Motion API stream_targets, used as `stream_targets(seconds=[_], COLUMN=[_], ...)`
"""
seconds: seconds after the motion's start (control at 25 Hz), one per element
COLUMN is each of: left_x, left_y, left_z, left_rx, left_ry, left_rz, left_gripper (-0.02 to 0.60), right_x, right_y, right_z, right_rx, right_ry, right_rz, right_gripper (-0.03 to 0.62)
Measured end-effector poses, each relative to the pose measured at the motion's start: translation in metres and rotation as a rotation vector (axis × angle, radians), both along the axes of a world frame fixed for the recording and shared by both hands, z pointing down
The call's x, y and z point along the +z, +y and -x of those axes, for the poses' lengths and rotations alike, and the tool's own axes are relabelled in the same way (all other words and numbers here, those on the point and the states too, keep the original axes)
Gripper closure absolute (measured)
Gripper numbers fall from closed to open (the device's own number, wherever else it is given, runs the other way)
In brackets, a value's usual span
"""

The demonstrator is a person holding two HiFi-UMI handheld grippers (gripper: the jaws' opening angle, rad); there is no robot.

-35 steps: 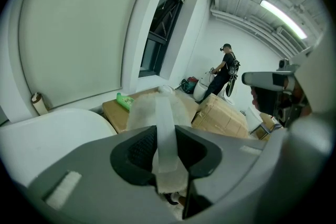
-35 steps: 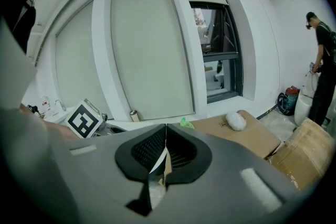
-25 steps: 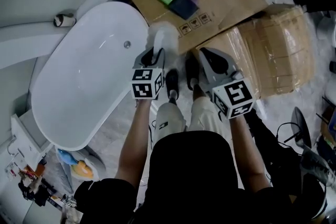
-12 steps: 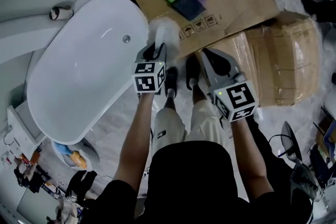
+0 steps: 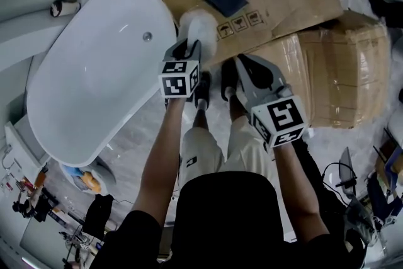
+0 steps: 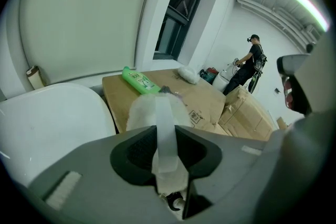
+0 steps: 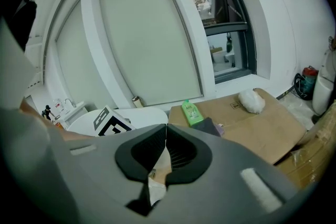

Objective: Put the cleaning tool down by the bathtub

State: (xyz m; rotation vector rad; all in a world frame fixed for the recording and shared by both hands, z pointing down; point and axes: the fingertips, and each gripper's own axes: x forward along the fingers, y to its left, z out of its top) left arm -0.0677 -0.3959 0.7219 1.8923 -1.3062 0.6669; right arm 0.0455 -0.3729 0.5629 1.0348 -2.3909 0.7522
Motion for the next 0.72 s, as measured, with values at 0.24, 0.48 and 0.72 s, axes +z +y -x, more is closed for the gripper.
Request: stream_targets(seconds=[0.24,0.48,0.72], left_x=[0.027,0.049,0.062], left_y=[-0.01,-0.024,-0.034], left_z=[-0.007,-0.011,-0.012], left_rx=[0.016,0.038,0.044], left_ry=[-0.021,-0.038,-0.054], left_rz=[0.018,0.032,0.033], left_gripper=[0.488,0.486,0.486], right_x=[0.016,0.026,0.027], right_y=[-0.005,-0.017,-0.027], right_z=[-0.001,-0.01,-0.015], right_rx=[0.004,0.031,0.054], right_ry=[-0.002,0.012,0.015], right_rz=[0.021,0.026,0.023], right_gripper=[0.586,0.585,0.586])
